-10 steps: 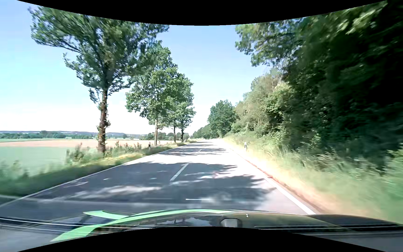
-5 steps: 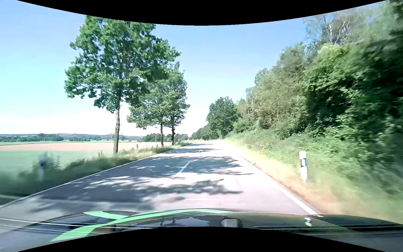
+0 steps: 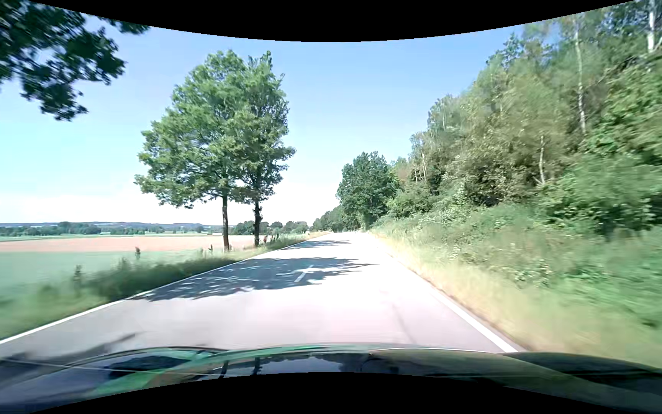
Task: Follow the waypoints while adhering to traffic rules and regulations
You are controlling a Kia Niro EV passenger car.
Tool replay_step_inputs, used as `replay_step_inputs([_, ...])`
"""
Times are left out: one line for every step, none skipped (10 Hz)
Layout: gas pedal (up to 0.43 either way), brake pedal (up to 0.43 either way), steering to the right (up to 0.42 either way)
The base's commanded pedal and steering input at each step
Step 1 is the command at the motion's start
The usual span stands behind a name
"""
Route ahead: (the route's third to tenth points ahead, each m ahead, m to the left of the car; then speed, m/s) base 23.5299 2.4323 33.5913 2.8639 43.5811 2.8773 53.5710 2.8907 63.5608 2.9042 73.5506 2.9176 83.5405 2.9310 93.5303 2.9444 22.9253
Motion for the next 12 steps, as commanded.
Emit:
replay_step_inputs([0.24, 0.0, 0.001])
replay_step_inputs([0.24, 0.0, 0.0])
replay_step_inputs([0.24, 0.0, 0.001])
replay_step_inputs([0.24, 0.0, 0.001])
replay_step_inputs([0.24, 0.0, 0.0])
replay_step_inputs([0.22, 0.0, 0.0])
replay_step_inputs([0.209, 0.0, 0.0])
replay_step_inputs([0.209, 0.0, 0.0])
replay_step_inputs([0.209, 0.0, 0.0])
replay_step_inputs([0.209, 0.0, 0.0])
replay_step_inputs([0.22, 0.0, 0.0])
replay_step_inputs([0.22, 0.0, -0.001])
